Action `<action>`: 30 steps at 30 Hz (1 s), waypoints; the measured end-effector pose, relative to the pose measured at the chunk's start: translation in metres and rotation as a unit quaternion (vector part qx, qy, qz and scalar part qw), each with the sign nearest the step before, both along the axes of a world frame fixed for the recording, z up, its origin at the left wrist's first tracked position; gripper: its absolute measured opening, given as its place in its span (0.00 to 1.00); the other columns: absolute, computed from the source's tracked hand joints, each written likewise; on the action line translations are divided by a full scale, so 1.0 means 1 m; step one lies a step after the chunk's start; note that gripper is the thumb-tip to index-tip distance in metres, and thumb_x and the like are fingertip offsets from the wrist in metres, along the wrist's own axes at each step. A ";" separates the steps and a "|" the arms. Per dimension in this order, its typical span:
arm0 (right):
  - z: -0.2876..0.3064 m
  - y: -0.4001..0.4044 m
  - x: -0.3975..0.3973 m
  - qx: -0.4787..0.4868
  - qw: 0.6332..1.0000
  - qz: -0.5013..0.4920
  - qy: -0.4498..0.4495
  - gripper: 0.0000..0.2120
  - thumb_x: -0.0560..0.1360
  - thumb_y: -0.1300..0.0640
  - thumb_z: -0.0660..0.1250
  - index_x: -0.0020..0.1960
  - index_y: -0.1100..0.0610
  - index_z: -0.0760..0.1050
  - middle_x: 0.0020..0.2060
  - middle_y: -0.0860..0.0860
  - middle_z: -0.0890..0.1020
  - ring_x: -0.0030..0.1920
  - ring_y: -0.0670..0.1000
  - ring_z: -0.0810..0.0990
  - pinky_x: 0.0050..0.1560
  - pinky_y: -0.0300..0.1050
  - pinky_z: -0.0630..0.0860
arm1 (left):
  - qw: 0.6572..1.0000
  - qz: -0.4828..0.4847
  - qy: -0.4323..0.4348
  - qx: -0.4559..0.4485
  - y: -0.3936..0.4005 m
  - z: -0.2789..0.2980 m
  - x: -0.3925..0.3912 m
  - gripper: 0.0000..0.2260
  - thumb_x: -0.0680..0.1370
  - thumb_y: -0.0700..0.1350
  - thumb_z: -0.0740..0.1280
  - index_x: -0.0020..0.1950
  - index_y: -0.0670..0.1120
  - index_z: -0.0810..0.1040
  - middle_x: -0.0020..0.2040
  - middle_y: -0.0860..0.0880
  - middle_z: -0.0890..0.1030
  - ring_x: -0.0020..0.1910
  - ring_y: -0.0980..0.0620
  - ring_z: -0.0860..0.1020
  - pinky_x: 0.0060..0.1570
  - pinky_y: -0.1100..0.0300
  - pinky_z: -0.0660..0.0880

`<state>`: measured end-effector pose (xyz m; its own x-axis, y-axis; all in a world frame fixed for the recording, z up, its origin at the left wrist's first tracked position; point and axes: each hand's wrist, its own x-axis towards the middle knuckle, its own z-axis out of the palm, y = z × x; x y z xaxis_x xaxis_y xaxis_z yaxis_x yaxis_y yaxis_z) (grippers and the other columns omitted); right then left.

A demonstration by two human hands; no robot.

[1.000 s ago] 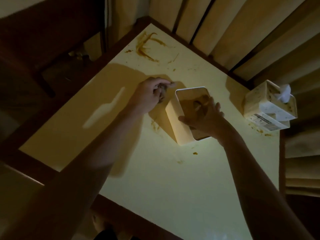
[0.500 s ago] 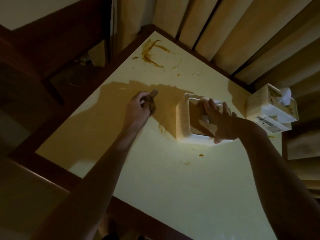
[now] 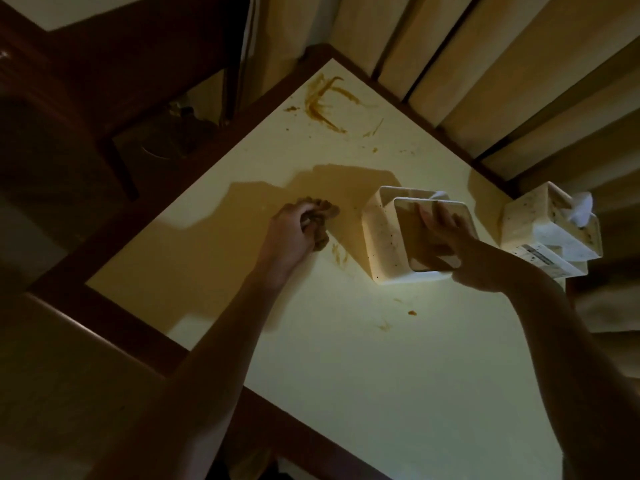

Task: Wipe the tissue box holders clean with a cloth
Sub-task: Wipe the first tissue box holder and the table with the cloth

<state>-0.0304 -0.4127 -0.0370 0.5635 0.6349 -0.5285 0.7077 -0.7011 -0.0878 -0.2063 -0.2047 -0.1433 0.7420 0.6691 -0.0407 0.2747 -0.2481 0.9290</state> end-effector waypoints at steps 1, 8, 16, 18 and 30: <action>0.002 0.001 -0.002 0.001 1.000 -0.003 0.013 0.49 0.70 0.75 0.64 0.76 0.47 0.39 0.76 0.53 0.38 0.77 0.56 0.39 0.75 0.55 0.47 | 1.000 0.000 0.005 0.005 0.000 0.000 0.001 0.14 0.77 0.37 0.64 0.62 0.44 0.78 0.59 0.45 0.79 0.49 0.59 0.73 0.38 0.86 0.61; 0.007 0.000 -0.015 0.214 0.948 -0.149 0.183 0.35 0.69 0.47 0.75 0.71 0.38 0.61 0.70 0.47 0.60 0.71 0.49 0.65 0.59 0.51 0.77 | 1.000 0.000 0.007 -0.009 0.001 -0.005 0.001 0.14 0.77 0.38 0.65 0.62 0.45 0.78 0.61 0.45 0.78 0.52 0.59 0.74 0.40 0.87 0.62; -0.013 -0.001 -0.023 0.231 0.956 -0.151 0.095 0.30 0.72 0.43 0.68 0.67 0.25 0.56 0.73 0.44 0.53 0.74 0.56 0.56 0.66 0.64 0.68 | 0.978 -0.021 -0.120 -0.171 -0.026 0.024 0.023 0.10 0.78 0.37 0.66 0.59 0.41 0.79 0.46 0.53 0.82 0.36 0.67 0.80 0.35 0.71 0.75; -0.012 0.000 -0.018 0.211 0.953 -0.178 0.121 0.34 0.73 0.48 0.68 0.71 0.30 0.55 0.75 0.41 0.47 0.77 0.55 0.47 0.69 0.65 0.63 | 0.974 -0.032 -0.152 -0.166 -0.035 0.031 0.033 0.10 0.77 0.38 0.67 0.59 0.44 0.80 0.46 0.56 0.82 0.41 0.66 0.80 0.40 0.71 0.76; -0.007 0.004 -0.019 0.175 0.968 -0.134 0.116 0.41 0.65 0.29 0.64 0.74 0.35 0.55 0.77 0.47 0.47 0.77 0.54 0.48 0.73 0.61 0.58 | 0.984 0.017 -0.158 -0.086 -0.103 0.018 0.021 0.02 0.75 0.39 0.68 0.44 0.45 0.78 0.40 0.48 0.78 0.35 0.55 0.78 0.36 0.63 0.74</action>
<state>-0.0497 -0.4089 -0.0440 0.6241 0.6460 -0.4394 0.4374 -0.7550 -0.4886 -0.1852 -0.3072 -0.1258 0.7138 0.6964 0.0737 -0.0284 -0.0764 0.9967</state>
